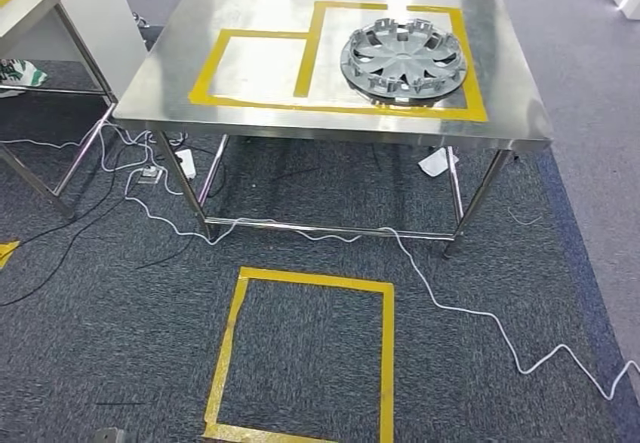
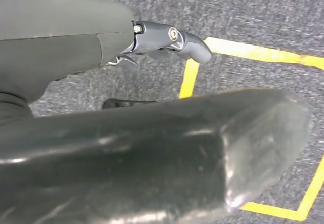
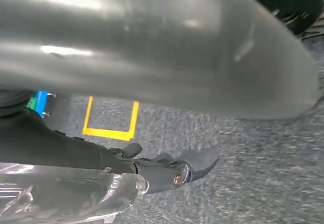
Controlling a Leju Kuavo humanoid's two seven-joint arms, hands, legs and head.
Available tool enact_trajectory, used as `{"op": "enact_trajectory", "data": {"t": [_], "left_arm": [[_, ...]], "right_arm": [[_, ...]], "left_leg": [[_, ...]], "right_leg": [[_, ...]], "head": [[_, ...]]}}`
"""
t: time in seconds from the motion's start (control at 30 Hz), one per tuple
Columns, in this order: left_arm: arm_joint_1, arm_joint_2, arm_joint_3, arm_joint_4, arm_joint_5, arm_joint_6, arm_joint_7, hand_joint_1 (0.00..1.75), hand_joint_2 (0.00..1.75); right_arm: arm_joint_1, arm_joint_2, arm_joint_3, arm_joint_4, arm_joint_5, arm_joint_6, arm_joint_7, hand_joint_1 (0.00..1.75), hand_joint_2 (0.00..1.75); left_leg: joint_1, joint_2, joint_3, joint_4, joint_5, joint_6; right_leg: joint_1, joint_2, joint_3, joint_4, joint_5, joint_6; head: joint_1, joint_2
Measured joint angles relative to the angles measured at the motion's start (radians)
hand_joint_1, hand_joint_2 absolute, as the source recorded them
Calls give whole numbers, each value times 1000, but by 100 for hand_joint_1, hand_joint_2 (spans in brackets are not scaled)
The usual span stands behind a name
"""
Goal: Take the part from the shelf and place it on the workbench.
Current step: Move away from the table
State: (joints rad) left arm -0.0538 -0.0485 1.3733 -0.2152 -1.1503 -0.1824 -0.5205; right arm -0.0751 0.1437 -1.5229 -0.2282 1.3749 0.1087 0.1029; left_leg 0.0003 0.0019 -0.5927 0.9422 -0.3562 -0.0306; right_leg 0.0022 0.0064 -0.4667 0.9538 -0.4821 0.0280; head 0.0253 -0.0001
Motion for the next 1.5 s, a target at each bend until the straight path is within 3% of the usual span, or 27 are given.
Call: {"op": "enact_trajectory", "data": {"t": [0.07, 0.13, 0.17, 0.2, 0.23, 0.27, 0.33, 0.4, 0.5, 0.57, 0.67, 0.7, 0.73, 0.77, 0.83, 0.9, 0.93, 1.0, 1.03, 1.1, 1.17, 1.2, 1.23, 1.3, 1.37, 1.43, 1.5], "left_arm": [[4, 3, 0, 0, 0, 3, 5, 0, 0], [5, 4, 0, 0, 0, 4, 7, 0, 0], [5, 5, 0, 0, 0, 4, 7, 0, 0], [5, 5, 0, 0, 0, 5, 7, 0, 0], [5, 6, -1, 0, 0, 5, 8, 0, 0], [5, 6, -1, 0, 0, 5, 8, 0, 0], [3, 7, -2, 0, -1, 4, 7, 0, 0], [0, 7, -3, 0, -2, 3, 3, 0, 0], [4, 7, -4, 0, -3, 4, -3, 0, 0], [7, 7, -4, 0, -3, 6, -5, 0, 0], [8, 9, -4, 0, -3, 6, -10, 0, 0], [8, 10, -4, 0, -3, 5, -11, 0, 0], [8, 10, -4, 0, -3, 5, -12, 0, 0], [8, 9, -4, 0, -3, 5, -12, 0, 0], [8, 6, -4, 0, -4, 4, -12, 0, 0], [9, 2, -4, 0, -6, 4, -12, 0, 0], [10, 1, -4, 0, -6, 4, -12, 0, 0], [11, 0, -4, 0, -6, 4, -12, 0, 0], [13, -1, -4, 0, -6, 4, -12, 0, 0], [18, -2, -4, 0, -6, 4, -11, 0, 0], [20, -4, -4, 0, -6, 4, -11, 0, 0], [20, -4, -4, 0, -6, 4, -10, 0, 0], [20, -3, -4, 0, -6, 5, -9, 0, 0], [20, -2, -4, -1, -6, 6, -5, 0, 0], [19, -2, -4, -2, -5, 6, -3, 0, 0], [16, -2, -4, -3, -3, 6, -3, 0, 0], [18, -2, -3, -3, -2, 6, -3, 0, 0]], "right_arm": [[-2, 4, 0, 3, 0, 0, 5, 0, 0], [-2, 5, 0, 5, 1, 0, 10, 0, 0], [-2, 5, 0, 6, 1, 0, 11, 0, 0], [-1, 6, 0, 7, 1, 1, 11, 0, 0], [-2, 7, 0, 8, 2, 1, 12, 0, 0], [-2, 8, 0, 8, 2, 2, 13, 0, 0], [-2, 11, 0, 9, 3, 4, 17, 0, 0], [-3, 12, 0, 9, 3, 5, 18, 0, 0], [-1, 12, 1, 10, 0, 5, -7, 0, 0], [2, 12, 1, 10, 0, 5, -23, 0, 0], [1, 12, 4, 12, 2, 6, -32, 0, 0], [0, 12, 7, 12, 4, 7, -34, 0, 0], [0, 12, 10, 13, 5, 8, -36, 0, 0], [0, 12, 14, 14, 7, 10, -41, 0, 0], [-2, 11, 20, 14, 8, 15, -49, 0, 0], [-6, 10, 25, 14, 9, 19, -54, 0, 0], [-7, 10, 26, 14, 9, 21, -54, 0, 0], [-6, 10, 26, 14, 9, 23, -54, 0, 0], [-6, 10, 26, 14, 9, 23, -53, 0, 0], [-5, 9, 26, 14, 9, 23, -52, 0, 0], [-5, 8, 26, 14, 9, 23, -50, 0, 0], [-4, 8, 27, 14, 9, 24, -49, 0, 0], [-3, 7, 27, 14, 9, 26, -49, 0, 0], [-3, 7, 29, 14, 10, 31, -49, 0, 0], [-3, 6, 32, 14, 11, 35, -49, 0, 0], [-3, 4, 34, 14, 12, 35, -49, 0, 0], [-1, 3, 36, 14, 13, 34, -49, 0, 0]], "left_leg": [[1, -1, -25, 48, -56, -9], [2, -1, -67, 176, -157, -15], [3, -1, -83, 242, -191, -17], [3, -1, -89, 290, -204, -18], [3, -1, -77, 299, -194, -18], [3, -1, -45, 270, -168, -17], [4, -1, 55, 137, -123, -15], [3, -3, 125, 24, -124, -8], [0, -2, 121, -1, -123, 14], [2, 1, 108, -1, -108, 32], [1, 2, 74, -1, -78, 43], [0, 2, 60, 0, -67, 44], [-1, 2, 47, 1, -56, 43], [-2, 2, 34, 1, -46, 43], [-4, 0, 13, 2, -27, 38], [-5, 1, 1, 3, -8, 30], [-4, 1, -2, 3, 1, 25], [-1, 2, -6, 1, 15, 13], [0, 2, -12, 6, 7, 8], [2, 0, -35, 58, -64, -2], [3, 0, -74, 189, -170, -9], [3, 0, -86, 254, -198, -12], [4, 0, -90, 301, -205, -14], [6, 0, -44, 289, -156, -16], [11, -1, 61, 162, -127, -20], [12, -3, 143, 40, -152, -11], [8, -4, 151, 6, -161, 9]], "right_leg": [[-3, -3, -18, -1, 19, -18], [-3, -5, -41, 1, 39, -25], [-2, -6, -54, 2, 49, -25], [-1, -7, -69, 3, 59, -25], [-1, -7, -83, 6, 68, -23], [-1, -8, -98, 9, 77, -22], [0, -8, -120, 18, 90, -16], [4, -8, -135, 25, 104, -7], [3, -8, -149, 27, 121, 7], [1, -7, -165, 63, 77, 18], [-1, -6, -216, 256, -65, 29], [-2, -6, -221, 311, -86, 30], [-1, -6, -209, 328, -81, 29], [-1, -6, -177, 309, -59, 26], [1, -6, -70, 177, -15, 15], [6, -5, 24, 33, -18, 6], [9, -5, 45, -5, -26, 4], [10, -4, 36, -13, -17, -3], [9, -6, 28, -13, -9, -10], [4, -8, 3, -14, 15, -25], [5, -10, -27, -11, 40, -29], [4, -10, -44, -8, 53, -28], [4, -11, -63, -4, 66, -27], [3, -12, -103, 9, 88, -23], [3, -11, -138, 26, 105, -15], [7, -10, -160, 40, 122, -5], [6, -11, -170, 41, 143, 5]], "head": [[-5, 0], [-11, 0], [-12, 0], [-13, 0], [-14, 0], [-15, 0], [-16, 0], [-18, 0], [-18, 0], [-14, 0], [-6, 0], [-5, 0], [-4, 0], [-4, 0], [-3, 0], [-4, 0], [-3, 0], [-2, 0], [-2, 0], [-7, 0], [-13, 0], [-14, 0], [-15, 0], [-16, 0], [-18, 0], [-19, 0], [-18, 0]]}}
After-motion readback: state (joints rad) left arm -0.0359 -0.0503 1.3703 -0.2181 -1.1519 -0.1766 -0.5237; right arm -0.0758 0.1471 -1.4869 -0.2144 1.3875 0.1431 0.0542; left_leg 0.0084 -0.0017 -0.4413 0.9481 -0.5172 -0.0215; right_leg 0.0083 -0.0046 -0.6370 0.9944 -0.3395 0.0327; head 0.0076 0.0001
